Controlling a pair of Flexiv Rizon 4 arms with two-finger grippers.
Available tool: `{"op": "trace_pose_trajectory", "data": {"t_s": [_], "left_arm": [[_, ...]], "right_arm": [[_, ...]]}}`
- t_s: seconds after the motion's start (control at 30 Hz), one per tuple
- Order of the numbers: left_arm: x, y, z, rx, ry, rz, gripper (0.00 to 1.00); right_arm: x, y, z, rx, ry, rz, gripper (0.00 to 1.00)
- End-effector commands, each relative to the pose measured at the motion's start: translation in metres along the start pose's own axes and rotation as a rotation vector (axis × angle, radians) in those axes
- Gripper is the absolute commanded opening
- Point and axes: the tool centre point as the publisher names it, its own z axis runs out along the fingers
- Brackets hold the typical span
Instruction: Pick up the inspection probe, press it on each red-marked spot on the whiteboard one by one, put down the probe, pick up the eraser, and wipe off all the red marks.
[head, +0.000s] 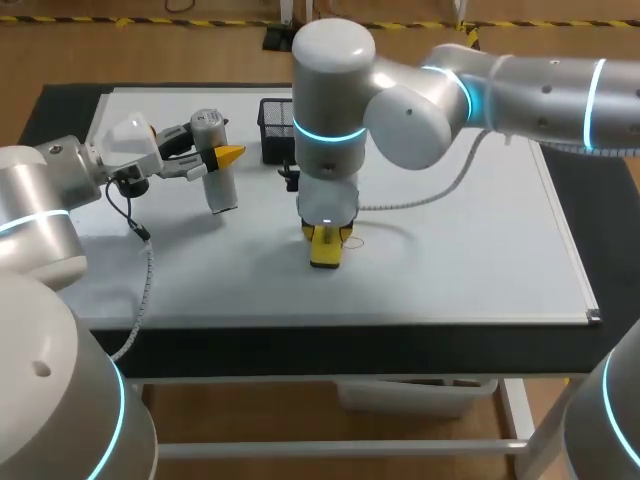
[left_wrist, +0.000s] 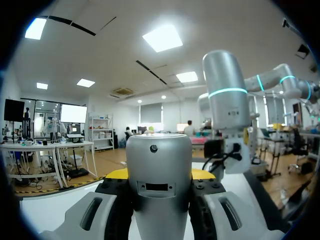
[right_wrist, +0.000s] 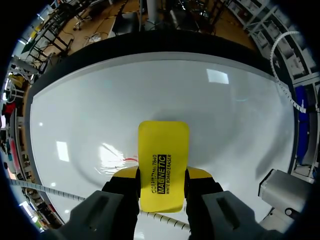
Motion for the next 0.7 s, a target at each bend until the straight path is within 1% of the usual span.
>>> {"op": "trace_pose_trajectory", "data": {"t_s": [0.03, 0.37, 0.7], "left_arm": [[0.000, 0.000, 0.000, 0.003, 0.001, 0.001, 0.00], [0.000, 0.000, 0.000, 0.003, 0.001, 0.001, 0.00], [0.000, 0.000, 0.000, 0.003, 0.001, 0.001, 0.00]], "right_arm": [[0.000, -0.002, 0.003, -0.004, 0.004, -0.004, 0.00], [0.005, -0.005, 0.009, -0.019, 0.008, 0.004, 0.00], [0.018, -0.004, 0.006, -0.009, 0.008, 0.030, 0.00]]}}
